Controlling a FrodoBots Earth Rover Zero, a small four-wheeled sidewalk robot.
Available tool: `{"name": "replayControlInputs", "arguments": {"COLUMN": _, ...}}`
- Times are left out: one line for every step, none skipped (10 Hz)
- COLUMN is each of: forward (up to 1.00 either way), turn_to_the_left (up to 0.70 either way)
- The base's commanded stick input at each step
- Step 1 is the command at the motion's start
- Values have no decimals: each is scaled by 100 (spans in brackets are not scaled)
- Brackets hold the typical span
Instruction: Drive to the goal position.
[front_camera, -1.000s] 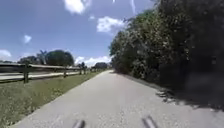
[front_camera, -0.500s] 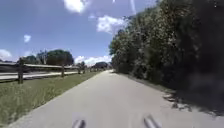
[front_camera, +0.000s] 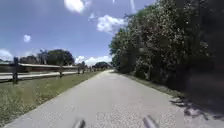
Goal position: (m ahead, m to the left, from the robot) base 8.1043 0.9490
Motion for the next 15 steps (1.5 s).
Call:
{"name": "replayControlInputs", "arguments": {"forward": 50, "turn_to_the_left": 0}}
{"name": "replayControlInputs", "arguments": {"forward": 50, "turn_to_the_left": 0}}
{"name": "replayControlInputs", "arguments": {"forward": 50, "turn_to_the_left": 0}}
{"name": "replayControlInputs", "arguments": {"forward": 50, "turn_to_the_left": 0}}
{"name": "replayControlInputs", "arguments": {"forward": 50, "turn_to_the_left": 0}}
{"name": "replayControlInputs", "arguments": {"forward": 50, "turn_to_the_left": 0}}
{"name": "replayControlInputs", "arguments": {"forward": 50, "turn_to_the_left": 0}}
{"name": "replayControlInputs", "arguments": {"forward": 50, "turn_to_the_left": 0}}
{"name": "replayControlInputs", "arguments": {"forward": 50, "turn_to_the_left": 0}}
{"name": "replayControlInputs", "arguments": {"forward": 50, "turn_to_the_left": 0}}
{"name": "replayControlInputs", "arguments": {"forward": 50, "turn_to_the_left": 0}}
{"name": "replayControlInputs", "arguments": {"forward": 50, "turn_to_the_left": 0}}
{"name": "replayControlInputs", "arguments": {"forward": 50, "turn_to_the_left": 0}}
{"name": "replayControlInputs", "arguments": {"forward": 50, "turn_to_the_left": 0}}
{"name": "replayControlInputs", "arguments": {"forward": 50, "turn_to_the_left": 0}}
